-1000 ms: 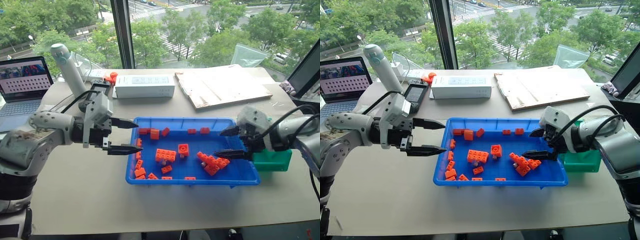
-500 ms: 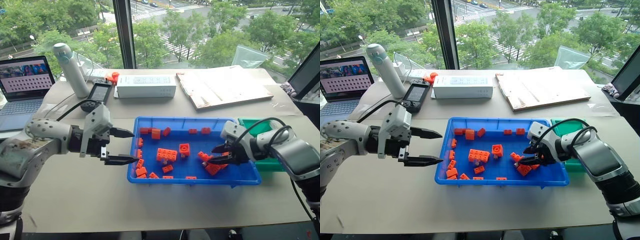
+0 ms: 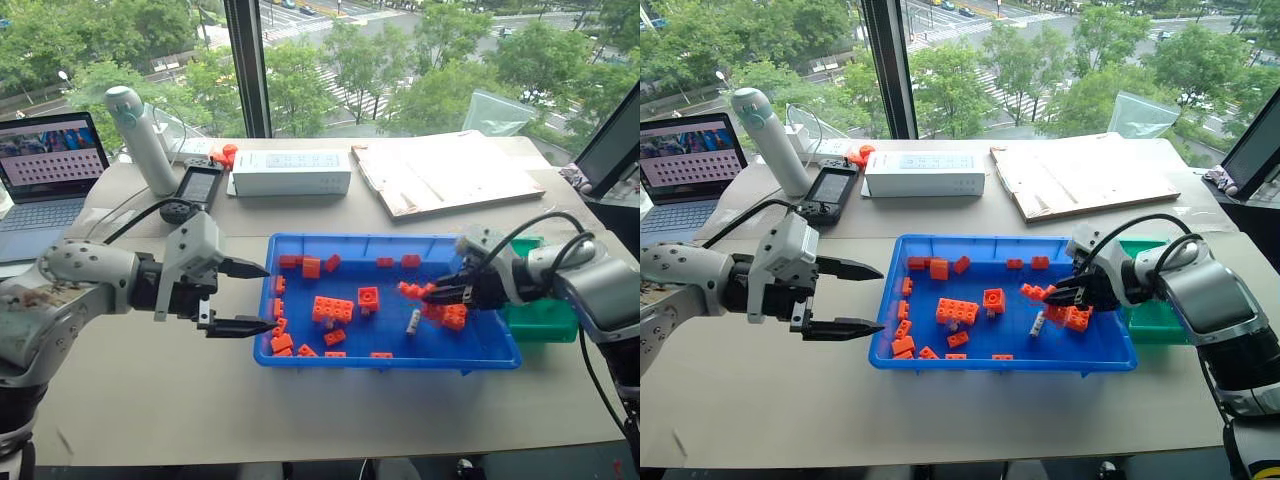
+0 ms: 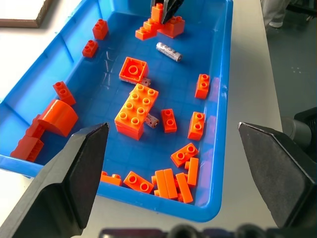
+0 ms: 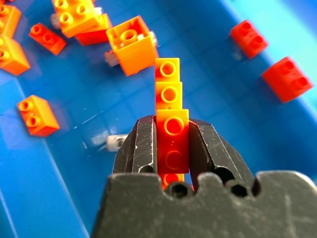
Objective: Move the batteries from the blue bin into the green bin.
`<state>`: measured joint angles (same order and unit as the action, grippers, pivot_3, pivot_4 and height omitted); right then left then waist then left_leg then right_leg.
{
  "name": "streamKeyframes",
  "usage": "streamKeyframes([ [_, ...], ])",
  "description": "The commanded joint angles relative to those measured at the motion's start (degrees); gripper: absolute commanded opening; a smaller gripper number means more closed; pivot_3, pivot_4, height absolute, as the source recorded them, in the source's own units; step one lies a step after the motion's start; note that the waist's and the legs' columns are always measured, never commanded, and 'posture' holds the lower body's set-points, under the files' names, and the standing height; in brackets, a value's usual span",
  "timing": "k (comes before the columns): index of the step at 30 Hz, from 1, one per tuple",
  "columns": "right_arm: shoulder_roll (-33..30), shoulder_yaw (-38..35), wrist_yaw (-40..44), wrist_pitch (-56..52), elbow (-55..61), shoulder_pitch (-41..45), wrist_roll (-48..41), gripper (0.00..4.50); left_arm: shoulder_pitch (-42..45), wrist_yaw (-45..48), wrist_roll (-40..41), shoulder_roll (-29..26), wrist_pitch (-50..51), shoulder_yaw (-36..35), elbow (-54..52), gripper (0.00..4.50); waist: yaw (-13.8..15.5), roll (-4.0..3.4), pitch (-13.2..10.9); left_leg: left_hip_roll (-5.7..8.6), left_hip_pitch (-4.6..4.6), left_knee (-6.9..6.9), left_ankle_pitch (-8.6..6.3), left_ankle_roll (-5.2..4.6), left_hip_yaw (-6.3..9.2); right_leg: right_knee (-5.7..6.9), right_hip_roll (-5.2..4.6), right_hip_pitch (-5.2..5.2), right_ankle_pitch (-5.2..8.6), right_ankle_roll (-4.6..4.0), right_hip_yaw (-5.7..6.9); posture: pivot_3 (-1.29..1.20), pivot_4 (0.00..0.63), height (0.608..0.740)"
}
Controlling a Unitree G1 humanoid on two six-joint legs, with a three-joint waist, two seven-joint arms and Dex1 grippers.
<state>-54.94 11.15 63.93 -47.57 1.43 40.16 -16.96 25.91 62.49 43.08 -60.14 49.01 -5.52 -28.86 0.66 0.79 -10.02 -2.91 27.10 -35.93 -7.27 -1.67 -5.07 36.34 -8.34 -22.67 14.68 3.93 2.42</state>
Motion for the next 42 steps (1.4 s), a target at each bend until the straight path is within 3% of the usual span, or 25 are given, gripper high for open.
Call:
streamKeyframes([
  [1,2.3,2.74,-2.68,6.57,-6.13,2.78,5.98,1.05,1.72,-1.86,0.17,1.21,-1.39,-1.44,-0.71,4.5,0.0,0.01,0.01,0.0,0.0,-0.01,0.0,0.0,-0.01,0.01,0.0,-0.01,0.0,0.0,0.0,0.0,0.15,0.73],
  [4,4.34,4.31,-5.65,13.13,-12.54,5.52,11.32,1.05,2.69,-3.31,-0.6,2.09,-1.58,-1.18,-0.15,4.5,0.05,0.01,0.0,0.02,0.02,-0.02,0.01,0.0,0.0,0.02,0.0,-0.01,0.0,0.01,0.01,0.0,0.15,0.73],
  [5,5.0,3.75,-5.7,13.33,-13.29,6.27,11.23,1.6,2.67,-3.4,-0.56,2.03,-1.47,-1.25,-0.2,4.5,0.02,0.01,0.0,0.02,0.07,-0.03,0.01,0.0,-0.02,0.03,0.0,-0.04,-0.01,0.02,0.0,0.0,0.15,0.73],
  [9,4.64,3.03,-3.07,13.72,-11.77,6.9,10.78,2.87,1.6,-3.61,0.69,1.64,-0.64,-1.97,-1.13,4.5,-0.01,0.02,0.0,0.04,0.21,-0.07,0.05,0.02,-0.05,0.43,0.0,-0.34,0.01,0.0,-0.09,0.0,0.15,0.73],
  [12,1.54,3.21,4.08,10.62,-3.89,4.12,6.8,3.87,0.8,-3.52,1.88,1.56,0.15,-2.29,-1.94,4.5,0.03,0.02,-0.01,0.03,0.21,-0.05,0.08,0.06,-0.04,0.54,0.0,-0.4,0.04,-0.05,-0.09,0.0,0.15,0.73],
  [15,-0.99,3.52,9.49,7.34,3.52,1.03,2.91,3.87,0.58,-3.61,2.05,1.4,0.0,-2.21,-2.06,4.5,0.04,0.04,0.0,0.01,0.2,-0.09,0.06,0.04,-0.02,0.53,0.0,-0.36,0.05,-0.04,-0.06,0.0,0.15,0.73],
  [18,-0.63,4.81,8.46,5.32,6.41,-1.38,3.38,3.87,-0.09,-2.9,-0.02,0.6,-1.62,-0.74,-2.16,4.5,0.01,0.05,0.0,-0.01,0.19,-0.19,0.05,0.03,0.0,0.61,0.0,-0.35,0.04,-0.04,-0.07,0.0,0.15,0.73],
  [28,3.26,8.61,3.09,4.53,4.79,-4.8,7.5,3.87,-0.95,-0.87,-0.72,-0.55,-2.11,-0.43,-2.71,4.5,0.17,0.05,0.0,-0.01,0.2,-0.31,0.06,0.06,0.01,0.67,0.0,-0.43,0.05,-0.05,-0.08,0.0,0.15,0.73],
  [38,1.68,8.91,3.25,5.15,2.56,-6.92,10.06,3.87,-1.24,0.51,-0.09,-1.29,-1.27,-0.32,-2.95,4.5,0.09,0.08,0.02,-0.02,0.19,-0.34,0.06,0.05,0.02,0.68,0.0,-0.44,0.05,-0.05,-0.07,0.0,0.15,0.73],
  [42,2.96,7.27,2.28,4.68,2.05,-6.28,9.47,2.92,-0.7,1.03,-0.75,-1.17,-1.73,0.41,-2.19,4.5,0.06,0.09,0.03,-0.02,0.18,-0.35,0.06,0.06,0.03,0.68,0.01,-0.43,0.05,-0.05,-0.07,0.0,0.15,0.73],
])
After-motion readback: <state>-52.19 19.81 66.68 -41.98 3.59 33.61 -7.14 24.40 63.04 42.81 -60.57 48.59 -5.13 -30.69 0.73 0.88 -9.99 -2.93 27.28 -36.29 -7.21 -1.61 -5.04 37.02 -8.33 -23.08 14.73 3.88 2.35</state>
